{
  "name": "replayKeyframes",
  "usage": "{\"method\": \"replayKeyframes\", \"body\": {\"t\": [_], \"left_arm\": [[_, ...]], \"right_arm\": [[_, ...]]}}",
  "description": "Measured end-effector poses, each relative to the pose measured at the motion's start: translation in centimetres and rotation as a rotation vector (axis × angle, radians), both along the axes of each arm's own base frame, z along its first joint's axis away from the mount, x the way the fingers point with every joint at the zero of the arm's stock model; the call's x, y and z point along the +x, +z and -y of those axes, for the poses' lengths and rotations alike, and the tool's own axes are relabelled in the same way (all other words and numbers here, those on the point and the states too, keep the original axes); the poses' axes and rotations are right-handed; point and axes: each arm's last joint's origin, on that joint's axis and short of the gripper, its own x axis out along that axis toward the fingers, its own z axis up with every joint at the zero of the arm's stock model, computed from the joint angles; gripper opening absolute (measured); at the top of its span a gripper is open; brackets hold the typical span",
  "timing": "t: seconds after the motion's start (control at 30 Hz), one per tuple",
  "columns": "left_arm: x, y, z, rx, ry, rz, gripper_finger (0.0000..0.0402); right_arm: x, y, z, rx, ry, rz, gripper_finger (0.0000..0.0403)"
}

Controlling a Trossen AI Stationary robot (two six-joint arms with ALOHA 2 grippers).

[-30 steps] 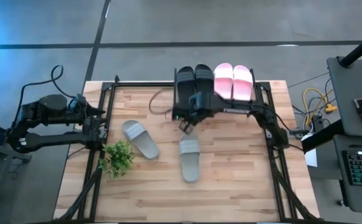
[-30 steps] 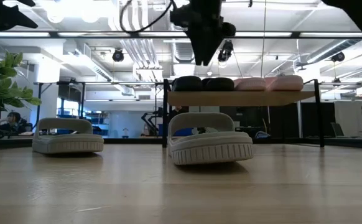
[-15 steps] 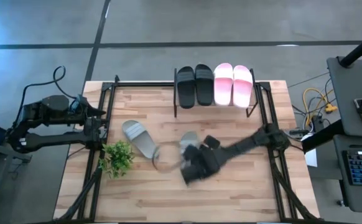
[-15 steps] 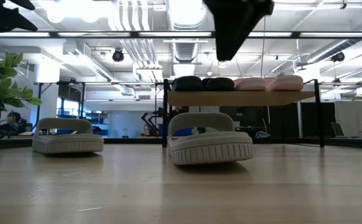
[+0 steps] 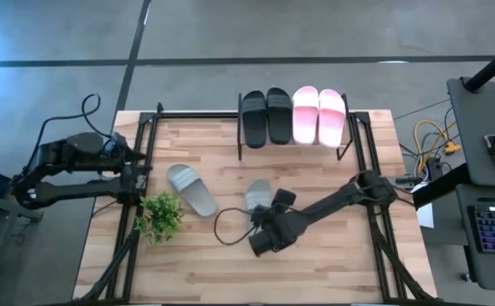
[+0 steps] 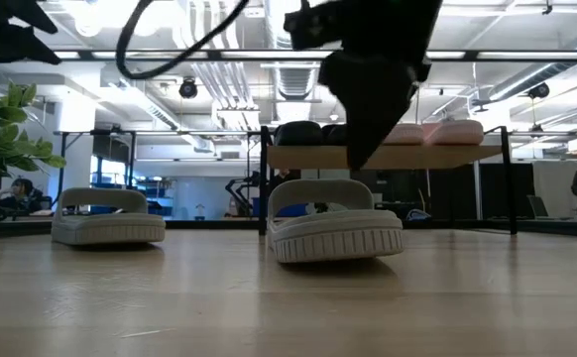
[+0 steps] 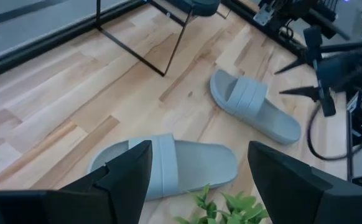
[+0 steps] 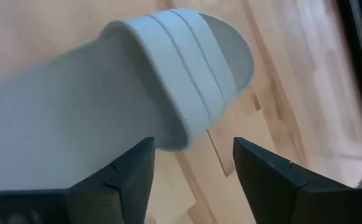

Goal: Pick and place slides into the shelf
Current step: Move the right gray slide to the top center of the table

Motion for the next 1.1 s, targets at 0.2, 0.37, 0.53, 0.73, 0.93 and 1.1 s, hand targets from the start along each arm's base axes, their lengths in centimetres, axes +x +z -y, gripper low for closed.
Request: {"method": "replayKeyframes", "body": {"t": [0.2,0.37,0.53,0.73,0.93,1.1], "left_arm": [[0.2,-0.4,0.0,-0.004,0.000,-0.012,0.0250],[0.2,-0.3,0.0,-0.003,0.000,-0.005,0.0250],[0.2,-0.3,0.0,-0.020,0.013,0.002,0.0250],[0.2,-0.3,0.0,-0.025,0.016,0.004,0.0250],[0.2,-0.3,0.0,-0.025,0.016,0.004,0.0250],[0.2,-0.3,0.0,-0.025,0.017,0.004,0.0250]], "right_arm": [[0.9,-1.3,1.0,0.028,0.069,-0.003,0.0227],[2.3,-2.5,2.1,0.015,0.203,0.022,0.0226],[2.5,-3.3,3.8,-0.025,0.179,0.013,0.0214],[2.3,-4.3,5.4,0.004,0.136,-0.020,0.0154],[2.5,-4.2,5.9,-0.010,0.123,-0.019,0.0032],[2.0,-3.6,6.3,-0.126,0.080,-0.038,0.0015]]}}
